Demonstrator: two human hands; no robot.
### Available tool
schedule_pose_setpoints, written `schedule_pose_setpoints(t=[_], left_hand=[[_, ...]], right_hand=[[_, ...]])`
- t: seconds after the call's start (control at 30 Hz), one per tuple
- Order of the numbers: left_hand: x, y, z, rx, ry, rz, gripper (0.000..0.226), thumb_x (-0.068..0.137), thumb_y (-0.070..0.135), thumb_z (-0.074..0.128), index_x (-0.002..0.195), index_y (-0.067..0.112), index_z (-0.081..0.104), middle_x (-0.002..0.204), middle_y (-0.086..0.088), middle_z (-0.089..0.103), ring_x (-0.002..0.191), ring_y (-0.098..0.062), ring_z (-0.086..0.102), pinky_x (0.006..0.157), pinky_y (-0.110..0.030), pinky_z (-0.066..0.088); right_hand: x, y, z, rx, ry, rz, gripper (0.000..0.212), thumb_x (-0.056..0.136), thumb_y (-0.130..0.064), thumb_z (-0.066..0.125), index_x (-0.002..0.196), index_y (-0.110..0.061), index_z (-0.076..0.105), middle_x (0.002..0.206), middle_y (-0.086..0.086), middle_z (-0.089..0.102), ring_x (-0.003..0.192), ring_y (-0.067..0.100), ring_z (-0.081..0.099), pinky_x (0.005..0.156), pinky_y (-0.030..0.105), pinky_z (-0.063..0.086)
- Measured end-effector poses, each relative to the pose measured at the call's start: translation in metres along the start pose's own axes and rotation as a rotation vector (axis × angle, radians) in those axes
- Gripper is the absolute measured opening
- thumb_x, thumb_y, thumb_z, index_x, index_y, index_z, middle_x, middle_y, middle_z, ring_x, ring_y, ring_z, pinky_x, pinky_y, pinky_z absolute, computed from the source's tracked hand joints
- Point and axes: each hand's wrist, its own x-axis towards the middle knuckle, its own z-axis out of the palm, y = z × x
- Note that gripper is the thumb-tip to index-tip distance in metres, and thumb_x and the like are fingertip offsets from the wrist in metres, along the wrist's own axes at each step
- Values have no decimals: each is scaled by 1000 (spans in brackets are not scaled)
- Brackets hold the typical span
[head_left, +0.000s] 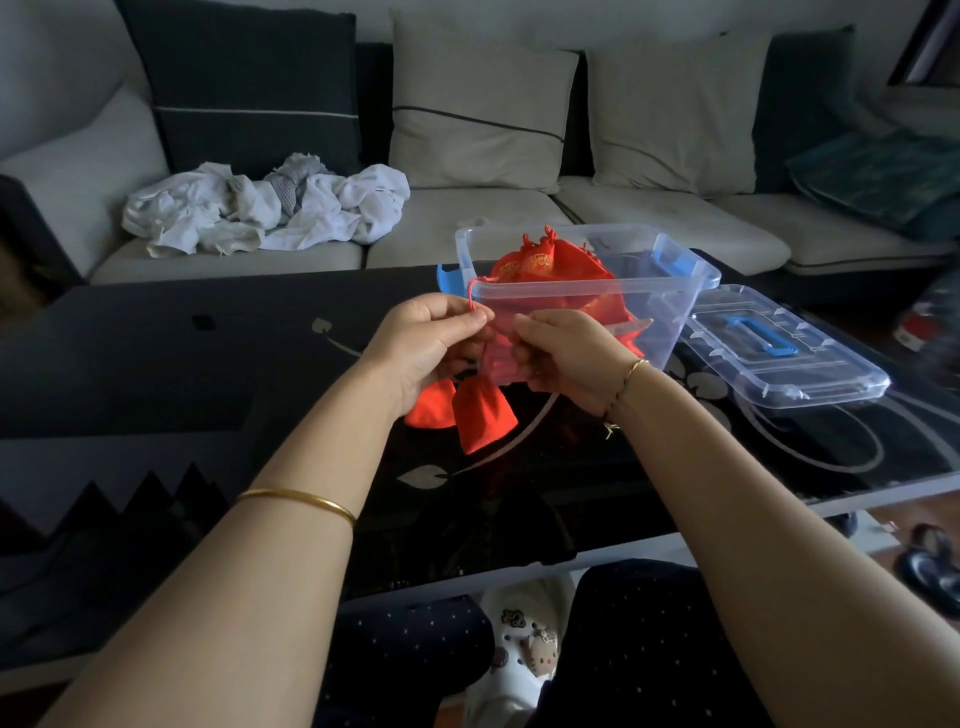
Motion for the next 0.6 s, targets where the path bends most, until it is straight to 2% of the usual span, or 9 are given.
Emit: schedule_pose_setpoints(t=[0.07, 0.17, 0.23, 0.3, 0.37, 0.47, 0.6], left_hand=[[0, -1, 0, -13, 17, -5, 11, 88, 4, 59, 81, 10, 65, 72, -1, 67, 50, -3, 60, 52, -17, 49], [1, -3, 0, 21, 9, -13, 14, 87, -2, 59, 80, 9, 64, 75, -3, 68, 55, -4, 59, 59, -20, 49], [2, -3, -1, 65, -21, -5, 17, 86, -6, 57, 80, 8, 63, 77, -5, 67, 55, -4, 59, 57, -17, 50], [2, -2, -1, 164, -55, 29, 20, 86, -8, 57, 80, 10, 62, 79, -6, 65, 58, -5, 60, 56, -15, 50], [2, -3, 0, 271, -92, 81, 24, 87, -8, 55, 80, 14, 62, 79, -4, 63, 65, -7, 60, 59, -14, 50], [2, -4, 3, 493, -105, 230, 30, 87, -5, 56, 81, 24, 62, 81, 4, 62, 73, -5, 60, 67, -16, 48], [5, -9, 8, 681, -58, 428, 27, 84, -3, 58, 85, 24, 62, 81, 11, 61, 77, -6, 59, 77, -24, 49]], right_hand=[[-3, -1, -1, -24, -87, 65, 29, 97, -21, 45, 71, -12, 51, 61, 2, 48, 51, 11, 45, 50, 21, 37], [-6, -1, 0, -193, -147, 152, 26, 96, -23, 47, 73, -13, 54, 62, 1, 50, 51, 9, 47, 48, 19, 39], [-5, 1, 1, -272, -86, 156, 26, 96, -25, 47, 74, -14, 56, 66, 2, 54, 55, 10, 50, 51, 20, 41], [0, 3, 2, -310, 31, 62, 23, 96, -20, 44, 81, -12, 61, 76, 4, 60, 60, 10, 53, 55, 22, 43], [5, 5, 4, -227, 100, -26, 24, 96, -8, 39, 98, -3, 63, 78, 6, 62, 63, 12, 55, 54, 21, 46], [7, 8, 9, -63, 55, -22, 24, 97, -6, 42, 111, 2, 60, 81, 10, 62, 67, 17, 58, 62, 26, 50], [4, 9, 8, 50, -53, 63, 22, 96, -4, 39, 95, -10, 60, 74, 6, 61, 65, 17, 59, 68, 30, 49]])
